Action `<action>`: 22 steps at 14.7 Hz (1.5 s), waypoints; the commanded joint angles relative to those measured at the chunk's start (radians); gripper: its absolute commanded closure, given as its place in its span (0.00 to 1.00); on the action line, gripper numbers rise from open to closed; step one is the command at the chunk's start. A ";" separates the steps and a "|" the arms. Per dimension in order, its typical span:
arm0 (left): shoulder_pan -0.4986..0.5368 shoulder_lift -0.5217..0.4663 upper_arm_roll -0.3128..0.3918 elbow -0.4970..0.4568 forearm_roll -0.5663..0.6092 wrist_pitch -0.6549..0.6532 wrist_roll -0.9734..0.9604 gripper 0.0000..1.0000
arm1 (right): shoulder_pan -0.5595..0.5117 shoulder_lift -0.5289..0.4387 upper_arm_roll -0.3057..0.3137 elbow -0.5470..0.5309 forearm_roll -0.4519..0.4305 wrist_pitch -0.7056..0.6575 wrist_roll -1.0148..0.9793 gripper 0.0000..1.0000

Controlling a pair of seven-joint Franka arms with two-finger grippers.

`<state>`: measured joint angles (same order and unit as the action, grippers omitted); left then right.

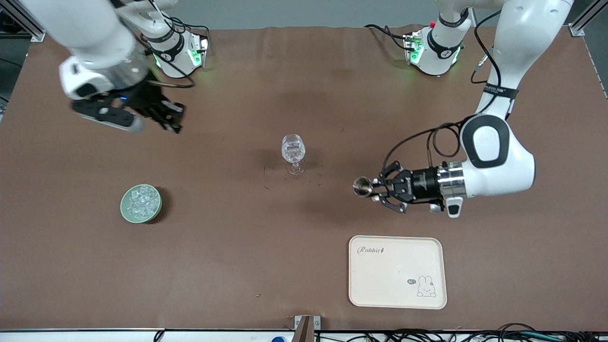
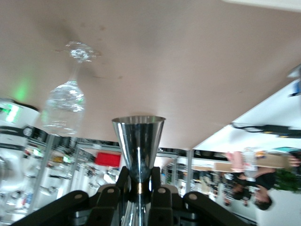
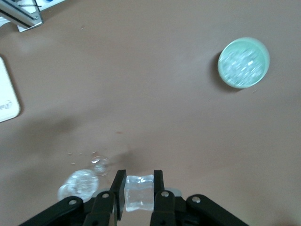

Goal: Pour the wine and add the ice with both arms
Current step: 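Carry the jigger to the white tray with the left gripper, then open the right gripper over the glass while the left gripper releases the jigger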

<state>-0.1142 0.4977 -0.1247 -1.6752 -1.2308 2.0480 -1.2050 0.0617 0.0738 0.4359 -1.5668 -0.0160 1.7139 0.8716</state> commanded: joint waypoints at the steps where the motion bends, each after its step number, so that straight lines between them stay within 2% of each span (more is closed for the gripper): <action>1: -0.013 0.099 0.065 0.077 -0.129 -0.008 0.106 0.99 | 0.013 0.067 0.090 0.011 -0.013 0.068 0.157 0.99; 3: -0.018 0.136 0.111 0.080 -0.269 -0.008 0.210 0.99 | 0.039 0.109 0.122 0.010 -0.042 0.107 0.234 0.99; 6: -0.013 0.209 0.163 0.094 -0.383 -0.008 0.365 0.99 | 0.082 0.184 0.171 0.010 -0.134 0.146 0.357 0.99; 8: -0.013 0.269 0.166 0.112 -0.468 -0.008 0.471 0.99 | 0.127 0.231 0.173 0.005 -0.172 0.200 0.398 0.99; 12: -0.009 0.376 0.192 0.167 -0.594 -0.008 0.568 0.99 | 0.152 0.303 0.173 0.004 -0.251 0.207 0.402 0.99; 17: 0.008 0.464 0.244 0.227 -0.624 -0.011 0.594 0.99 | 0.176 0.374 0.175 0.001 -0.332 0.256 0.411 0.99; 22: 0.024 0.478 0.246 0.218 -0.682 -0.012 0.596 0.96 | 0.199 0.406 0.175 -0.010 -0.341 0.271 0.434 0.99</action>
<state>-0.0900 0.9624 0.1166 -1.4735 -1.8605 2.0470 -0.6206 0.2577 0.4792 0.6018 -1.5700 -0.3333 1.9792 1.2743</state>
